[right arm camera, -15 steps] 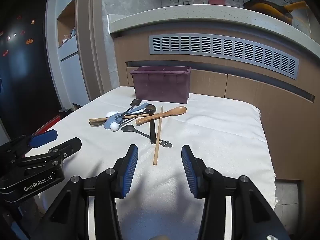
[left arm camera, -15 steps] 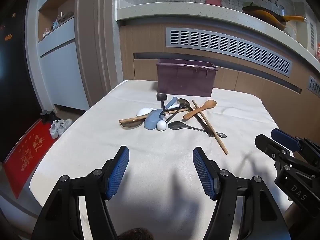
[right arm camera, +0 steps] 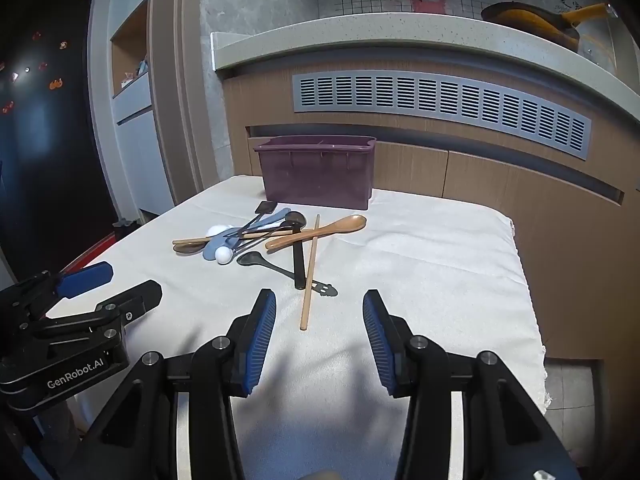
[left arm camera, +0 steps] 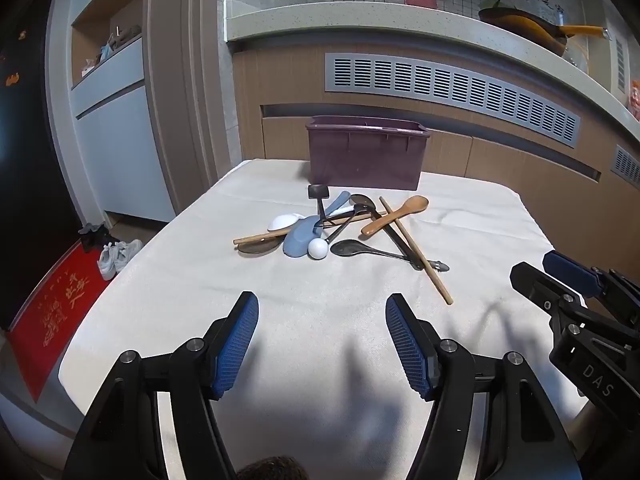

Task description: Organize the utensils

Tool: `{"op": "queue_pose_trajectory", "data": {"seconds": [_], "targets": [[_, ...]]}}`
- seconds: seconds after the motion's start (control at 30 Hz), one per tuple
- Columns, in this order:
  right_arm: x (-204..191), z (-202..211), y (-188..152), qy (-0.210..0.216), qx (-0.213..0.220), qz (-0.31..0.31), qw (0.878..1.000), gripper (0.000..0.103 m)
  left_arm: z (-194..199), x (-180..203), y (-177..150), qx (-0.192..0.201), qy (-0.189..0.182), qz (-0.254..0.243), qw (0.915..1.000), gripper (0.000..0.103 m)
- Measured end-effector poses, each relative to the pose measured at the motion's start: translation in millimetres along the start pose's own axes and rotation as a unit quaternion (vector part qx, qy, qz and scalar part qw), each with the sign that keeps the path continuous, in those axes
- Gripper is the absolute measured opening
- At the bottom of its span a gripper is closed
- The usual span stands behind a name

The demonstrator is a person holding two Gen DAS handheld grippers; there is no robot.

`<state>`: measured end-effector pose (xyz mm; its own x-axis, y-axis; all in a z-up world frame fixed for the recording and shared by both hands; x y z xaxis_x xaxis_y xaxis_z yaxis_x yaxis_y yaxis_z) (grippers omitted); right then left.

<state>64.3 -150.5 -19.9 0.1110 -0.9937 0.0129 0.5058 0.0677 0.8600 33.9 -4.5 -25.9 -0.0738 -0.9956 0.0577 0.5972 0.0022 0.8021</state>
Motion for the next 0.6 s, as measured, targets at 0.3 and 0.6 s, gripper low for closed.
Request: {"op": "queue_pose_trajectory", "data": {"seconds": [0.3, 0.6], "targets": [[0.4, 1.5, -2.5, 0.000, -0.004, -0.008, 1.000, 0.043, 0.2, 0.9, -0.6, 0.000, -0.003, 0.000, 1.0000, 0.066], [0.5, 3.2, -0.9, -0.003, -0.004, -0.009, 1.000, 0.043, 0.3, 1.4, -0.3, 0.001, -0.003, -0.001, 1.0000, 0.066]]}}
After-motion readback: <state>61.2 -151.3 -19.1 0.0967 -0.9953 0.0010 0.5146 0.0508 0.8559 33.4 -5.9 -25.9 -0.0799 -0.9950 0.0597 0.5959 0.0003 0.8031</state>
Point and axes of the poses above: each gripper's, at about its wrist camera, not at the fingertips, and z roughly against the way its jaws point, x to its right, y to its top, the point moved 4 cm from there along -z, roughly the way its jaws point, and after that the axes turned 5 degrees about -y, right-handed, at the moved point
